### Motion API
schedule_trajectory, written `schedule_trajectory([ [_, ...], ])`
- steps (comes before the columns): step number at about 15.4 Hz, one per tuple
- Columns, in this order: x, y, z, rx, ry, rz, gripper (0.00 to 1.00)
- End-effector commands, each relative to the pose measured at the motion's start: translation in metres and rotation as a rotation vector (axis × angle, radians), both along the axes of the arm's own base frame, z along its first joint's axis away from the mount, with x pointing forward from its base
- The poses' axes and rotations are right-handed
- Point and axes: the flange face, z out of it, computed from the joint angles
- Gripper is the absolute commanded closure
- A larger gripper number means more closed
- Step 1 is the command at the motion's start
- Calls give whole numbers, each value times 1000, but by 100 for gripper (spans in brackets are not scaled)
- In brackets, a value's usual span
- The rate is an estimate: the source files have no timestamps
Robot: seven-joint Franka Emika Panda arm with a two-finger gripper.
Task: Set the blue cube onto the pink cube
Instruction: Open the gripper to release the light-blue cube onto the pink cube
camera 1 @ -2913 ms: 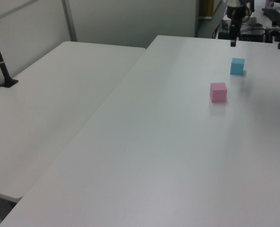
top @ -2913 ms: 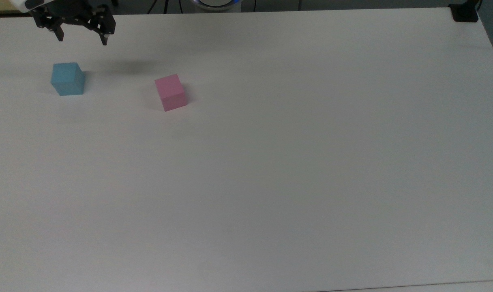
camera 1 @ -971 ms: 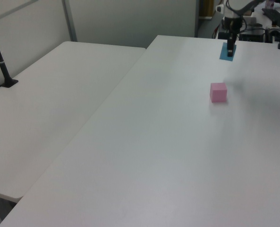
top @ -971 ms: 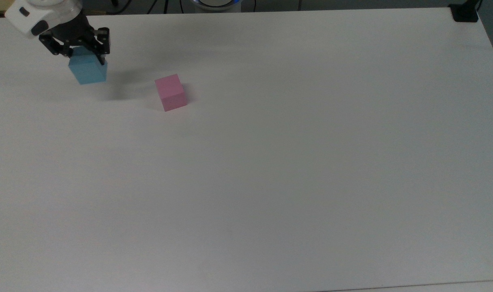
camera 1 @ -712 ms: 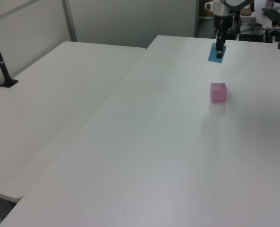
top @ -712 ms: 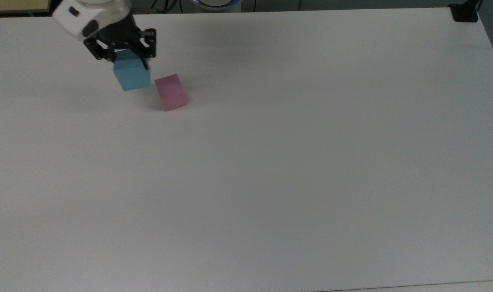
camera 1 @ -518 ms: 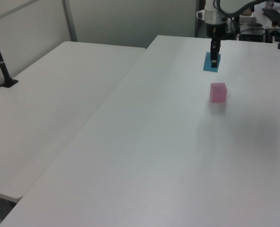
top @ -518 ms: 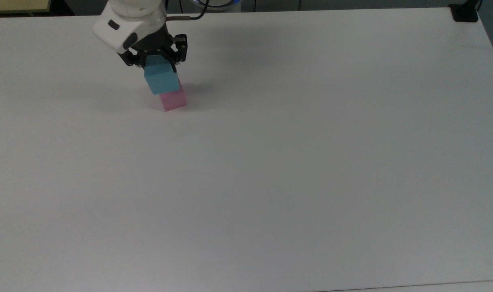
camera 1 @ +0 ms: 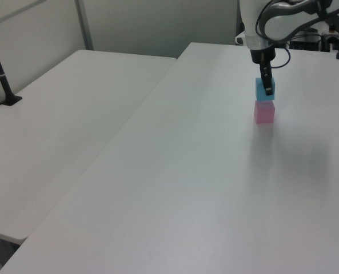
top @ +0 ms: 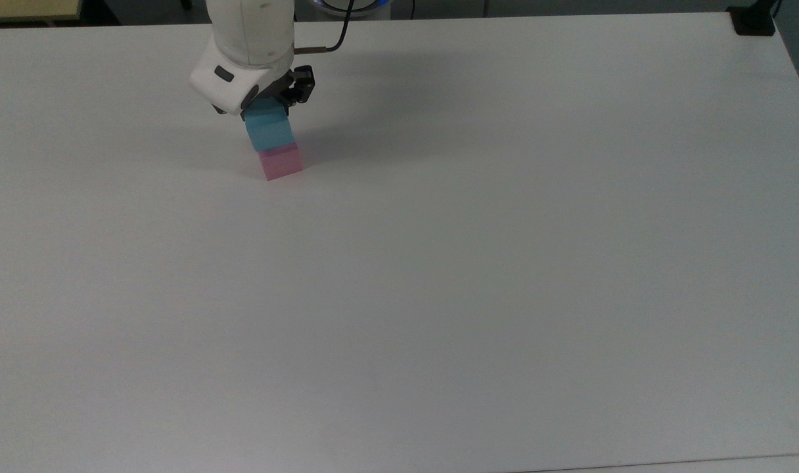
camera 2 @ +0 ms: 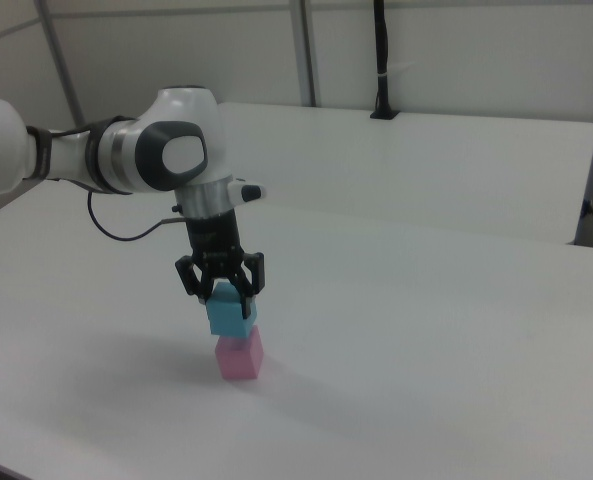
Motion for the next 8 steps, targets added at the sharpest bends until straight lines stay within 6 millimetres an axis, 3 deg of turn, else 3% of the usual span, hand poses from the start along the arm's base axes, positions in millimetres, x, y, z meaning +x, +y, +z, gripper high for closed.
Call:
schedule_trajectory([
  [1, -9, 0, -17, -32, 27, 55, 73],
  [3, -9, 0, -22, -34, 30, 46, 62],
  [4, -9, 0, -22, -36, 27, 40, 47],
  [5, -9, 0, -23, -39, 24, 25, 15],
  [6, -8, 0, -23, -44, 16, 5, 0],
  [8, -6, -2, -20, -42, -13, -7, 0],
])
